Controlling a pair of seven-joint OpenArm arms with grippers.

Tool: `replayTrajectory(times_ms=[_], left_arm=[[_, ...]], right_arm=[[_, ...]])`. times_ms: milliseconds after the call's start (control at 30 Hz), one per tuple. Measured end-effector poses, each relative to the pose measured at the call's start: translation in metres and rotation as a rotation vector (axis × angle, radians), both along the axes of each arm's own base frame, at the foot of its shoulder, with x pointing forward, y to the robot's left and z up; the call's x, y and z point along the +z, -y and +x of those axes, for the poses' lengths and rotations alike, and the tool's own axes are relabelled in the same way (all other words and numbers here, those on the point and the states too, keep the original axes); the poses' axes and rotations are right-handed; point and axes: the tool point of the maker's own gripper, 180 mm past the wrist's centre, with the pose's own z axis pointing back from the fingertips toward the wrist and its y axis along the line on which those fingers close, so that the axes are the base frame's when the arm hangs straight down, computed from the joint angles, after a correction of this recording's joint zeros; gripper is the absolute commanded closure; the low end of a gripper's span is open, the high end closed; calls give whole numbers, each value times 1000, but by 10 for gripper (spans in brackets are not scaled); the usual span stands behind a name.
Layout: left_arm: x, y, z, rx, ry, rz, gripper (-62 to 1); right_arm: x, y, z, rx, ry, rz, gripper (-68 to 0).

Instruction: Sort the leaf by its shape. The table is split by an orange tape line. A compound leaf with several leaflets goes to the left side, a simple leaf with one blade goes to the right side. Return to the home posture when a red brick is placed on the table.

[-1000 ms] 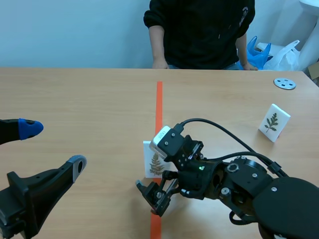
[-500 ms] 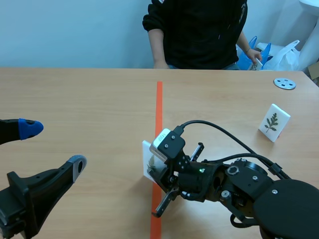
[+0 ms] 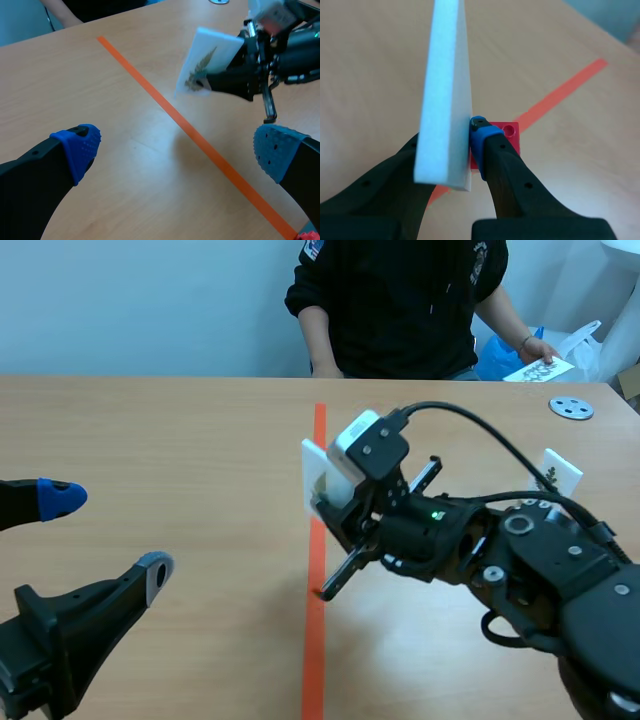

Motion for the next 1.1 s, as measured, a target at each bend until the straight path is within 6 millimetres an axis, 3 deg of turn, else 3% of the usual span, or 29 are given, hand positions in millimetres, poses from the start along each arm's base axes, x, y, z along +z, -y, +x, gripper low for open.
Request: replayTrajectory(times_ms=[267,667,767,967,1100], left_arm=[[0,0,0,0,0,0,-623],[0,0,0,0,0,0,-623],[0,0,0,0,0,0,-623],[0,0,0,0,0,0,-623],[0,0,0,0,0,0,-623]], right_arm=[[27,65,7,-213,-23,89,-49],[32,200,4,-593,-52,143,-48],[32,215,2,-624,-50,123,-48],[29,223,3,-653,-50,93,-48],[17,232,10,-678,-62,82,-48]])
